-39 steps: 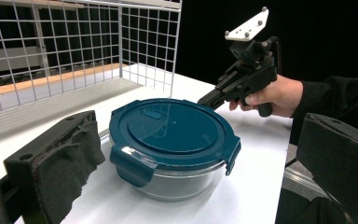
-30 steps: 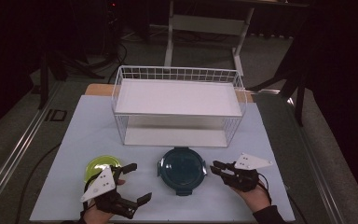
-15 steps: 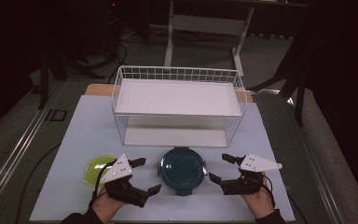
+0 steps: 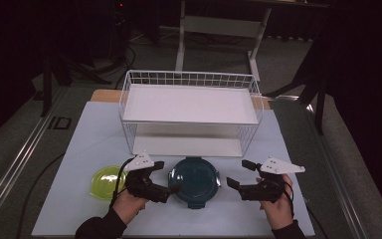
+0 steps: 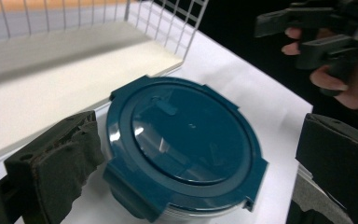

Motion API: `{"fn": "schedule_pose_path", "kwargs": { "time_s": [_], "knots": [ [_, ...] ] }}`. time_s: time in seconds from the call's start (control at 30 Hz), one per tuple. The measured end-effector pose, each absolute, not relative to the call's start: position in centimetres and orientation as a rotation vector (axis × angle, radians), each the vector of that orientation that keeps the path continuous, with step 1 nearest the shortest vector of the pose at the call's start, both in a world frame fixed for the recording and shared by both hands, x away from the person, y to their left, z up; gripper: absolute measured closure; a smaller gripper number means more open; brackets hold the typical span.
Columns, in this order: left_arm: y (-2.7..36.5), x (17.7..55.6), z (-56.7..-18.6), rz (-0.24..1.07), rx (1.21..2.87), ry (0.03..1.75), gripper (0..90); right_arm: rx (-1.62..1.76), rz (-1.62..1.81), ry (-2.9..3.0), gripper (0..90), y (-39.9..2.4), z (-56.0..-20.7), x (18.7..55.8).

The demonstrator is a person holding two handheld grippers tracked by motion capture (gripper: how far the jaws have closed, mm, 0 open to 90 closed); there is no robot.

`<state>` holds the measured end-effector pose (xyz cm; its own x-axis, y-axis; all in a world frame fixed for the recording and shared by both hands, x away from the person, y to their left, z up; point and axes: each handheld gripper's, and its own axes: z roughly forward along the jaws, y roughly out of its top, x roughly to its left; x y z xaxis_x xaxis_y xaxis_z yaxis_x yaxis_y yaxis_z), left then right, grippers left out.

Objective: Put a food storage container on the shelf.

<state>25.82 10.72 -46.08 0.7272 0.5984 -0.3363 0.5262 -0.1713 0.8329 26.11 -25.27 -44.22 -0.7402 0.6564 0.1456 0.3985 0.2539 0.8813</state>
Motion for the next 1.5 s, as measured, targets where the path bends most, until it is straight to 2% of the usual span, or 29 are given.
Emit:
{"fn": "schedule_pose_path", "kwargs": {
  "time_s": [0.43, 0.7, 0.77, 0.9, 0.93, 1.1, 1.17, 1.2, 1.4, 1.5],
  "knots": [
    [10.8, 28.2, -48.8, -0.18, 1.784, 1.104, 0.0, 1.4, 1.498, 2.43, 10.0, -24.7, -46.1, 28.5],
    [11.2, 29.1, -50.1, -0.319, 1.731, 1.235, 0.7, 1.608, 1.476, 2.496, 16.4, -24.5, -47.8, 30.2],
    [11.3, 29.2, -50.3, -0.336, 1.725, 1.247, 5.4, 1.636, 1.467, 2.509, 19.7, -24.4, -48.1, 30.5],
    [11.3, 29.2, -50.7, -0.369, 1.743, 1.276, 5.5, 1.666, 1.443, 2.537, 22.5, -24.2, -48.5, 30.8],
    [11.4, 29.2, -50.7, -0.363, 1.753, 1.301, 11.7, 1.674, 1.426, 2.544, 25.3, -24.0, -48.6, 30.8],
    [11.5, 29.3, -51.0, -0.388, 1.758, 1.338, 20.5, 1.693, 1.419, 2.568, 28.9, -23.8, -49.0, 30.9],
    [11.6, 29.3, -51.1, -0.408, 1.75, 1.35, 29.9, 1.707, 1.421, 2.578, 30.4, -23.8, -49.2, 31.0],
    [11.6, 29.3, -51.2, -0.42, 1.741, 1.35, 29.9, 1.732, 1.437, 2.579, 31.5, -23.8, -49.3, 31.1],
    [12.0, 29.3, -51.2, -0.459, 1.713, 1.363, 45.7, 1.801, 1.453, 2.58, 39.2, -23.9, -49.7, 31.5],
    [12.3, 29.4, -51.4, -0.482, 1.705, 1.356, 47.4, 1.858, 1.48, 2.588, 41.5, -23.9, -49.9, 31.6]
  ]
}}
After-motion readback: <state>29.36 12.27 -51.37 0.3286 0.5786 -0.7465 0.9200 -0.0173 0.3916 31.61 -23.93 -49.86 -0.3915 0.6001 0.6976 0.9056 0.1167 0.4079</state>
